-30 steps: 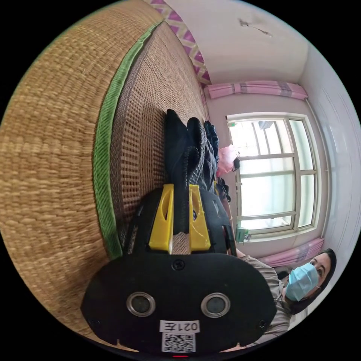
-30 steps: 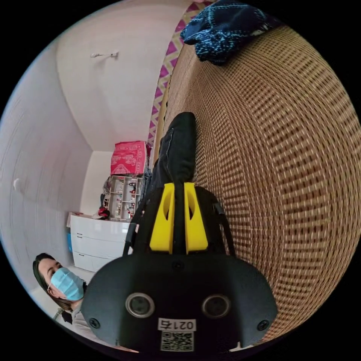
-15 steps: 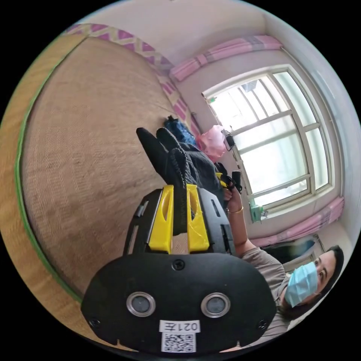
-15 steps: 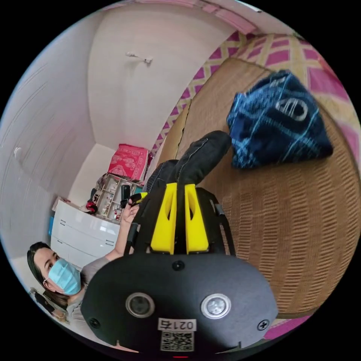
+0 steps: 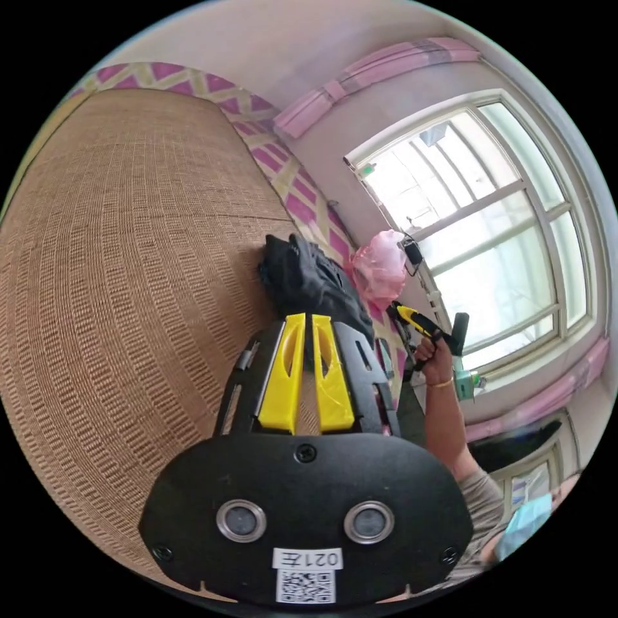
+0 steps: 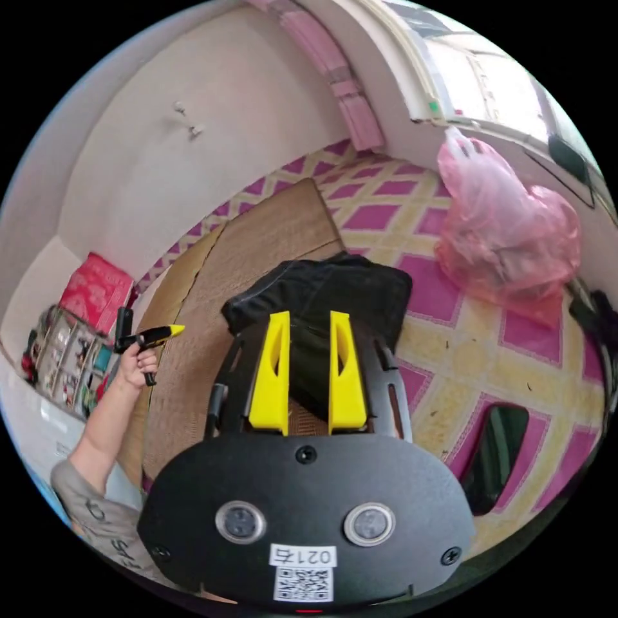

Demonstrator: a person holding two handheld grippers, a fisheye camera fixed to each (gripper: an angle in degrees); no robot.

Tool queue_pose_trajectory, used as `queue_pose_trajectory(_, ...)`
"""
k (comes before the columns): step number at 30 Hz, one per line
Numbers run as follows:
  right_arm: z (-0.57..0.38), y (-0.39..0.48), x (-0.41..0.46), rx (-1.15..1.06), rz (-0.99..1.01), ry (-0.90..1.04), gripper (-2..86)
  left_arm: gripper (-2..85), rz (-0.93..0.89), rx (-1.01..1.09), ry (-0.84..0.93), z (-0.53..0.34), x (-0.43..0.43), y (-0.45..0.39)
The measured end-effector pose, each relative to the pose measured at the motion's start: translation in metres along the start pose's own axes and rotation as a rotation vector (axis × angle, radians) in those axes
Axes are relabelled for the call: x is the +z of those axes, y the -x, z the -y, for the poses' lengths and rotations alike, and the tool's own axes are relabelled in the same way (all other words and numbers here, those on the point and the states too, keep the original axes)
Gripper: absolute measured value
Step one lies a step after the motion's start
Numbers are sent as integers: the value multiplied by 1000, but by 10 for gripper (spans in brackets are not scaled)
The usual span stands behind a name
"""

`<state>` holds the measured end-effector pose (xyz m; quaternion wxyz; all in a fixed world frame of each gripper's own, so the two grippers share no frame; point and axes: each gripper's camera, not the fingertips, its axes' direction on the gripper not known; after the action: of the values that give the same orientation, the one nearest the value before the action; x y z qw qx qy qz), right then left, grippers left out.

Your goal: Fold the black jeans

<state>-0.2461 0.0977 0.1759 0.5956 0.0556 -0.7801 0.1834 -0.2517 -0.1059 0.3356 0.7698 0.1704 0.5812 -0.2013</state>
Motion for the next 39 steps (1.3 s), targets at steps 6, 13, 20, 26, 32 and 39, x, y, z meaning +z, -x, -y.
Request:
queue_pose_trajectory(6, -26, 243, 22, -523, 141, 14, 2, -9, -181, 81, -109, -179, -89, 28)
queue_pose_trajectory(13, -82, 577, 65, -1072, 40, -157, -9, -10, 44, 250, -291, -393, -226, 3)
queue_pose_trajectory(20, -68, 883, 168, -1271, 353, 133, -10, -10, 366, 258, -504, -557, -343, -13)
queue_pose_trajectory(26, -60, 1127, 251, -1385, 499, 217, -4, -10, 637, 111, -759, -688, -422, 33)
queue_pose_trajectory(32, -38, 1327, 300, -1554, 640, 184, 61, -10, 515, -38, -913, -774, -494, 58)
queue_pose_trajectory(39, -16, 1491, 317, -1742, 655, 109, 121, -10, 440, -167, -1172, -890, -543, 79)
